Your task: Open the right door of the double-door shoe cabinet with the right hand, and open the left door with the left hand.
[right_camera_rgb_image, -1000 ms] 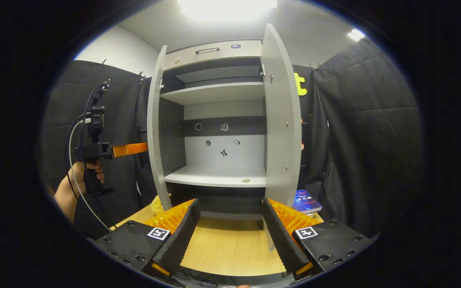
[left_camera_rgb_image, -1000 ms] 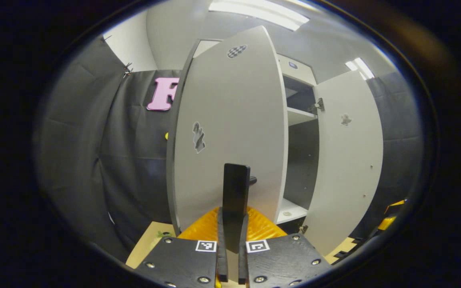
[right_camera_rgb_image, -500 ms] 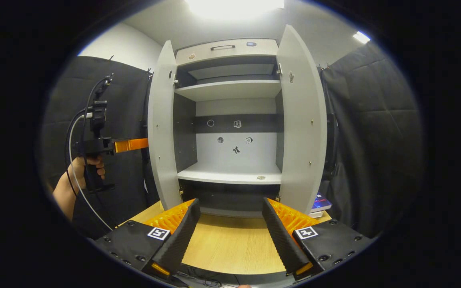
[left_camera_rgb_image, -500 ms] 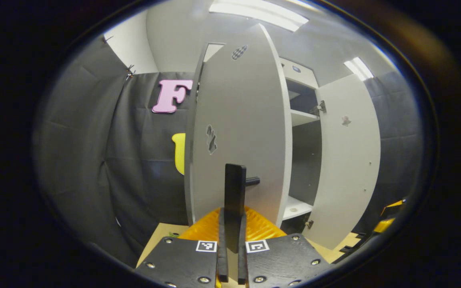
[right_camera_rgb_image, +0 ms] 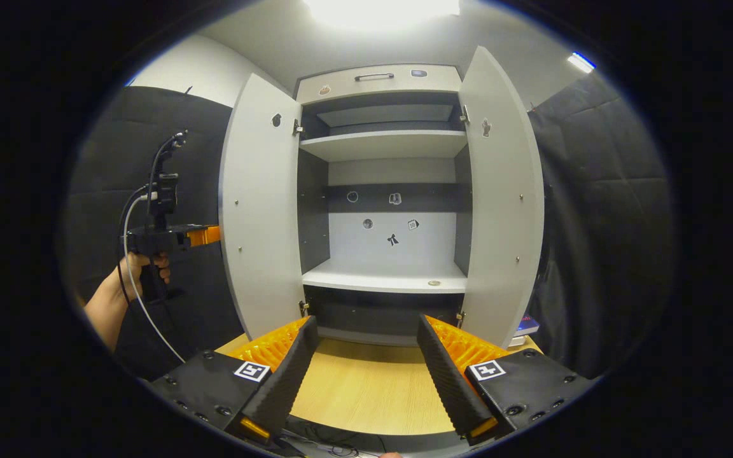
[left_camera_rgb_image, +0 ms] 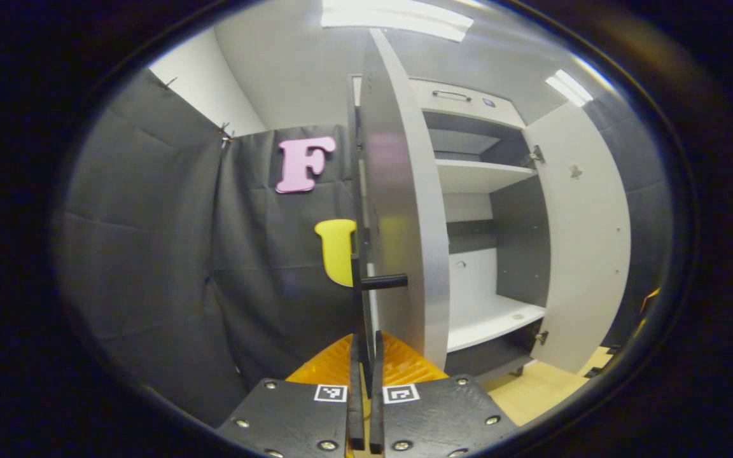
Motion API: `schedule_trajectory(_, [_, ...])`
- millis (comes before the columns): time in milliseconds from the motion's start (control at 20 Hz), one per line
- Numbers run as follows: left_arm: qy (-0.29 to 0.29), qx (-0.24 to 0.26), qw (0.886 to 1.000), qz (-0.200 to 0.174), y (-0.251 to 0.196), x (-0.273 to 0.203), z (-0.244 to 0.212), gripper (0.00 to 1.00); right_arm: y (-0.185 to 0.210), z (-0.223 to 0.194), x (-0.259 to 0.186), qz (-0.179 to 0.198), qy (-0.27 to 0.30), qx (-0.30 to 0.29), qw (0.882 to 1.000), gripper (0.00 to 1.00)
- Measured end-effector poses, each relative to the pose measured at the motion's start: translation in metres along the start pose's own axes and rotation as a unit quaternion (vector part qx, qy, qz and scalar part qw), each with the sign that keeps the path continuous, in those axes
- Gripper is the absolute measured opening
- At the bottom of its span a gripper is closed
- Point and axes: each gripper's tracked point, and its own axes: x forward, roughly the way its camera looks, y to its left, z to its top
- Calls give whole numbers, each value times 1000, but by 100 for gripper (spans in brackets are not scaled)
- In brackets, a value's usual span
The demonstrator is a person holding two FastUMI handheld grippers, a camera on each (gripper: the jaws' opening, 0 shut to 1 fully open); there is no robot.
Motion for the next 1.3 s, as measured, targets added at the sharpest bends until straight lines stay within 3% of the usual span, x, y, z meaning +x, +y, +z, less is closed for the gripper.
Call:
schedule_trajectory(100, [-4, -34, 999, -30, -11, -11, -2, 5, 3, 0, -1, -2, 0, 5, 1000, 98])
schedule_trajectory(350, [-17, -17, 999, -24, -16, -38, 0, 4, 1, 1, -5, -23, -4, 7, 1000, 94])
schedule_trajectory(700, [-37, -51, 998, -16, -48, -108, 15, 4, -16, 12, -11, -41, -34, -2, 999, 98])
schedule_trajectory(1050, [-18, -34, 999, -6, -94, -154, 7, 6, -34, 24, -19, -50, -67, 6, 996, 99])
schedule_trajectory(1300, [-2, -18, 1000, 22, -109, -181, -9, 6, -42, 29, -21, -53, -81, 16, 995, 99])
